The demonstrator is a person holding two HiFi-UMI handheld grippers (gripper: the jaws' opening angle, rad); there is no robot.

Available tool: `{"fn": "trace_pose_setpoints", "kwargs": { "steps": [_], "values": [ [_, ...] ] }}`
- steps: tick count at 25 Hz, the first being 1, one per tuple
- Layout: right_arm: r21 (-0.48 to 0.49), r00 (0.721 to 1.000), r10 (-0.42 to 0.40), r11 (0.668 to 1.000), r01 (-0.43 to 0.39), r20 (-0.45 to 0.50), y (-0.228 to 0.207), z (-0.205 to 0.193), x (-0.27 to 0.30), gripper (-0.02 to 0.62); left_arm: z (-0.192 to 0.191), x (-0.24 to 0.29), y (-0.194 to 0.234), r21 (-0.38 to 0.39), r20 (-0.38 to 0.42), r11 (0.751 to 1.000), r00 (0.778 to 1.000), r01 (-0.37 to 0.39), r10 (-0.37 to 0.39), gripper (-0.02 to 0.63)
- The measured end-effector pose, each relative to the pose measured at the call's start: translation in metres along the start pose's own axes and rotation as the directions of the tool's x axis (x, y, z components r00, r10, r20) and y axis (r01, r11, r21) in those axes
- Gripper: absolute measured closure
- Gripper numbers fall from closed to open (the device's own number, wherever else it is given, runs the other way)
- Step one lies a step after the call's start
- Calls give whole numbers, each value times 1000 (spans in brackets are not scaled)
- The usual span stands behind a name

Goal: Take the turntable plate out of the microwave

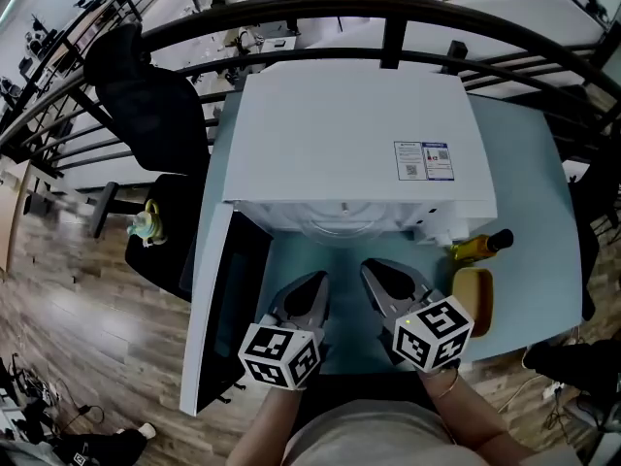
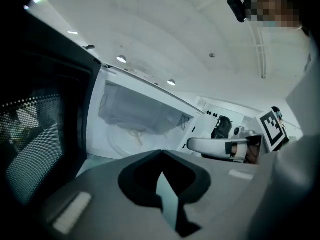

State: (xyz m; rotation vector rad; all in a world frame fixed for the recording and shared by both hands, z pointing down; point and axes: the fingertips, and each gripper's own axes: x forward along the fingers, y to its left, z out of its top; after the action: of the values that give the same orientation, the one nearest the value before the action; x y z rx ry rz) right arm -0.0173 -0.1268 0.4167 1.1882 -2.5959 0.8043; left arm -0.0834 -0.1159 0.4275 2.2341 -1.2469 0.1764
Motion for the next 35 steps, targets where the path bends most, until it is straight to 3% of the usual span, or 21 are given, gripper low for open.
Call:
{"fn": "trace_pose_setpoints", "kwargs": {
  "steps": [12,22,26,35],
  "values": [
    [236,994,-109,965,112,-24,-51,-35,36,468,-23,29,24,-41,-63,999,997,31,-33,600],
    [447,991,-130,887,121,-10,-74,-60,63,422,-37,40,34,-82,-92,996,994,45,-53,600],
    [555,989,-141,826,98,35,-83,-58,72,388,-42,43,36,-100,-94,994,994,39,-49,600],
    [588,981,-194,796,145,20,-97,-60,84,453,-53,47,39,-110,-127,993,990,51,-65,600]
  ]
}}
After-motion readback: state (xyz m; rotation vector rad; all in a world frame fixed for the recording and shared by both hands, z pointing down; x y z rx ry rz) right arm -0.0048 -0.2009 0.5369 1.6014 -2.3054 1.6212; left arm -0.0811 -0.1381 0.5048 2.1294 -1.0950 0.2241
